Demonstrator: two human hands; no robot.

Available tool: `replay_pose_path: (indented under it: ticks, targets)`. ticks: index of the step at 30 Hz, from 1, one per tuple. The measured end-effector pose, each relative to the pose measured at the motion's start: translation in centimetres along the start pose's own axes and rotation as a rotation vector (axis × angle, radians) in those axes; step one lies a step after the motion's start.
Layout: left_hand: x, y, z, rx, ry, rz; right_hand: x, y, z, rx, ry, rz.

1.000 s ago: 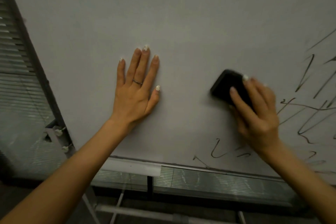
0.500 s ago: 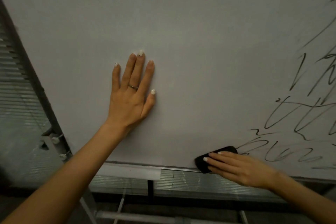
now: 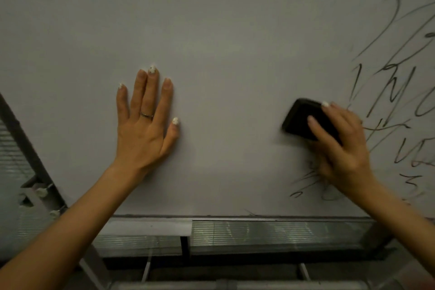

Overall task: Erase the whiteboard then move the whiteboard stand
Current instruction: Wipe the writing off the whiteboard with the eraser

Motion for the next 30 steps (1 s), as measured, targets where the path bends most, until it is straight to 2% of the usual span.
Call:
replay_pose_path:
  ticks: [4,10,16,19,24,27,30]
  targets:
    - [-0.4,0.1,-0.1,-0.015,-0.009,0.016,-1.5,6.4,2.0,-0.061,-0.029,-0.084]
    - [-0.1,-0.1,-0.1,-0.024,0.0,0.016,-2.4,14.3,4.2,-0.29,0.025,-0.233]
    - [-0.4,0.1,-0.5,-0.029,0.005,0.026,-1.2,13.4,3.4,-0.378,0.081,-0.438]
    - [-0.6,0.3,-0.7,-0.039,0.011,0.046,0.0,9.2,1.8,-0.28,0.065,-0.417]
    - [-0.2,0.2,-0.5,-0.03,0.007,0.043,1.2,0.5,-0.6,-0.012,0.07,-0.147]
    - [0.3,0.1,-0.3,-0.028,0.016,0.005,-0.5,-3.5,-0.1,0.076,0.038,-0.048]
    - [0.7,0.2,-0.1,-0.028,0.031,-0.038,-4.3,-4.6,1.6,0.098,-0.056,-0.044]
Point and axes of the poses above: each hand's wrist, its own y-axis away from the middle knuckle, its own z-axis out of the palm, x = y × z, the point moved 1 cm from there along -y, towards the middle knuckle, and after that the axes turned 12 degrees about z, right-handed, at the moved point
